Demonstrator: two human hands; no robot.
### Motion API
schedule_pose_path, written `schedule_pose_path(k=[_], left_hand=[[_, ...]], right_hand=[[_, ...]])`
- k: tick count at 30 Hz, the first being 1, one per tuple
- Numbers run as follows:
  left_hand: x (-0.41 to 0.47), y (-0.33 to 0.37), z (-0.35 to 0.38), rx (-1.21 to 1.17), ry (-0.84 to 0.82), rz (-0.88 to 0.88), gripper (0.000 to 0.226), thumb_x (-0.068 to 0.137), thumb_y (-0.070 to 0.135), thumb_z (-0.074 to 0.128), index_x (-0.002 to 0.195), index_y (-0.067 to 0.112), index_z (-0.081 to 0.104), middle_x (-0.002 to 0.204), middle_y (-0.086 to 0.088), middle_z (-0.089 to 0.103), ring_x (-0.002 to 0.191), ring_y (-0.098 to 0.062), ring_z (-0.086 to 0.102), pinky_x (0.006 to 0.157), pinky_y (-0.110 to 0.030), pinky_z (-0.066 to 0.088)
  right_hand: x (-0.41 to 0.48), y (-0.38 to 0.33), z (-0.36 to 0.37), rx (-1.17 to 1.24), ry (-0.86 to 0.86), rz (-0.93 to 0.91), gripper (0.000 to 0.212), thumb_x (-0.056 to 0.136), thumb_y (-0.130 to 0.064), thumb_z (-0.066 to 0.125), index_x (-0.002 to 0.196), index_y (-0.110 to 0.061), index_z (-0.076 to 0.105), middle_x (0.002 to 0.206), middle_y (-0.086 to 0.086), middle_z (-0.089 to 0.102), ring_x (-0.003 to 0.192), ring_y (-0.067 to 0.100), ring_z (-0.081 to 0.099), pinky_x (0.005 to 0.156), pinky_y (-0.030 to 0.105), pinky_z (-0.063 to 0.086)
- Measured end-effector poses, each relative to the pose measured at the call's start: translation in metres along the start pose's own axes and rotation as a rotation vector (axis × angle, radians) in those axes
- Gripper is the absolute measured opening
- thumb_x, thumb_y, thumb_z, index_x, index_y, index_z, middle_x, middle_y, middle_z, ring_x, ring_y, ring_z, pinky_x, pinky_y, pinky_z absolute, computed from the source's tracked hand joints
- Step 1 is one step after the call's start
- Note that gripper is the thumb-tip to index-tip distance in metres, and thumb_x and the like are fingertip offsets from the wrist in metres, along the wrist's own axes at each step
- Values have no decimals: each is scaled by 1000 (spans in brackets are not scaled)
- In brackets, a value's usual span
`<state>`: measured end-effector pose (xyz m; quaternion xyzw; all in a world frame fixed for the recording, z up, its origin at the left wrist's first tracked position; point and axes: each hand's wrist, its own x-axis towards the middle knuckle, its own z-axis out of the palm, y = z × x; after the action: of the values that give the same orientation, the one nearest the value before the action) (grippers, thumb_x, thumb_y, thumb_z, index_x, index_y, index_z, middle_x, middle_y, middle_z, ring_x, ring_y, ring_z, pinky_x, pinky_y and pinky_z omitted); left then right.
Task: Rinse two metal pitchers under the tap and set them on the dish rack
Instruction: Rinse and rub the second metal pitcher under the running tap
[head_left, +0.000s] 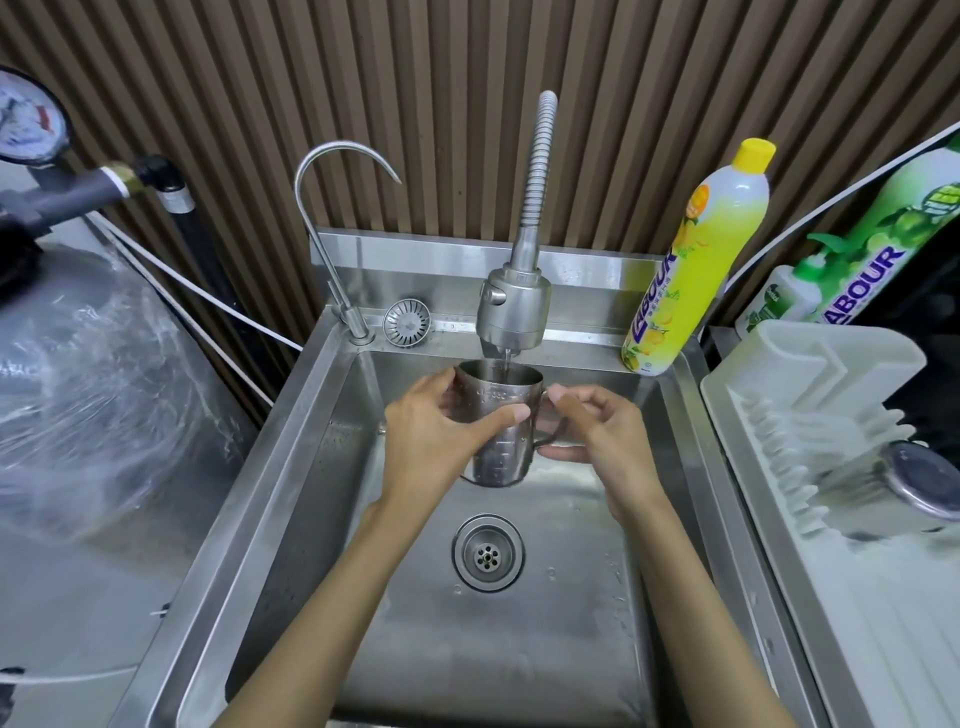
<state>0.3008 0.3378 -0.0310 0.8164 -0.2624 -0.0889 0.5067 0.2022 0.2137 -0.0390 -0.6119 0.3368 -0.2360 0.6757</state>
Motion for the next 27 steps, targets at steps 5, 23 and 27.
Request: schedule_pose_path(k=[5, 23, 27], left_hand=[[-1, -8, 11, -283, -196, -169, 28, 61, 26, 85, 79, 39, 68, 67, 24, 69, 74, 14, 63, 75, -3, 47], [-4, 4, 2, -129, 213, 98, 84, 46, 39, 87, 123, 23, 58, 111, 12, 57, 111, -14, 54, 97, -25, 42], [-15, 5, 5, -97, 275, 43, 75, 43, 40, 90, 108, 16, 61, 96, 11, 55, 96, -16, 58, 86, -26, 48]], right_hand=[[-4, -14, -13, -302, 143, -73, 17, 82, -26, 69, 71, -15, 60, 78, 10, 72, 67, 18, 71, 57, 38, 60], [6, 8, 13, 260, -180, -31, 12, 92, -8, 52, 80, -7, 54, 83, 12, 67, 86, 29, 65, 82, 43, 57], [-1, 8, 12, 107, -135, 5, 13, 91, -17, 55, 85, -5, 58, 72, 12, 64, 70, 23, 64, 64, 35, 60]])
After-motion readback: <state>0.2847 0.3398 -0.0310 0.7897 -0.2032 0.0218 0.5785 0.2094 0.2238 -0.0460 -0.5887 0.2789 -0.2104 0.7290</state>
